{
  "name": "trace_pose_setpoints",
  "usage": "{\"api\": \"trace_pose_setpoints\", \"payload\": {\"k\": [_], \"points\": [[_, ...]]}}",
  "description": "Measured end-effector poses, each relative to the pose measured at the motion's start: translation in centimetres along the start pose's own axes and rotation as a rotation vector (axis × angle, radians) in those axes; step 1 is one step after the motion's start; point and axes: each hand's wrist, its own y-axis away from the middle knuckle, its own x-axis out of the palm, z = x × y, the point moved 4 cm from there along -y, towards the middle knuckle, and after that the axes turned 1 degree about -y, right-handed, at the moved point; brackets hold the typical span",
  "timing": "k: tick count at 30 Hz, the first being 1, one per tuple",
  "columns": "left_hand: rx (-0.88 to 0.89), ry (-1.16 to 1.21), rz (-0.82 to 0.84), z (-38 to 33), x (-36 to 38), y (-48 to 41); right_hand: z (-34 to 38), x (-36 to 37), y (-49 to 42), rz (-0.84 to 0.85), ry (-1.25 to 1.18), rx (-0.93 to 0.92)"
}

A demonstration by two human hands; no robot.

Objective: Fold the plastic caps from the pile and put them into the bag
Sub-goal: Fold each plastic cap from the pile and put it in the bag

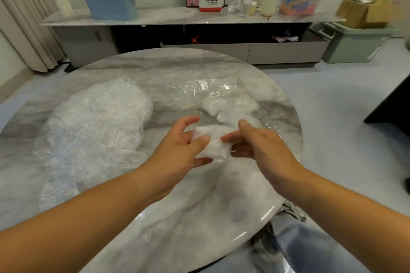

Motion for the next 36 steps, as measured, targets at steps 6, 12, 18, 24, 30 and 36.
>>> {"api": "trace_pose_setpoints", "payload": {"k": [6,12,18,24,30,36], "points": [[0.186,-1.016,0.226,2.4,1.3,-2.3,-1.8,-5.0,-3.7,-0.178,0.149,-0.003],[0.225,-1.373,0.357,4.8,2.1,-3.0,-3.2,-6.4,-2.9,-0.103,0.63,-0.067],[0.232,-1.508,0.321,5.1,2.3,-3.3,-3.9,-6.4,-2.8,-0.037,0.678,-0.017],[0.235,-1.5,0.31,4.7,2.3,-2.8,-4.9,-6.6,-4.2,-0.032,0.513,0.116],[0.219,-1.511,0.314,4.9,2.1,-2.2,-4.5,-4.9,-5.5,-0.029,-0.13,0.447],[0.202,-1.417,0.352,5.0,2.1,-1.4,-3.8,-3.4,-6.2,-0.112,-0.647,0.538]]}}
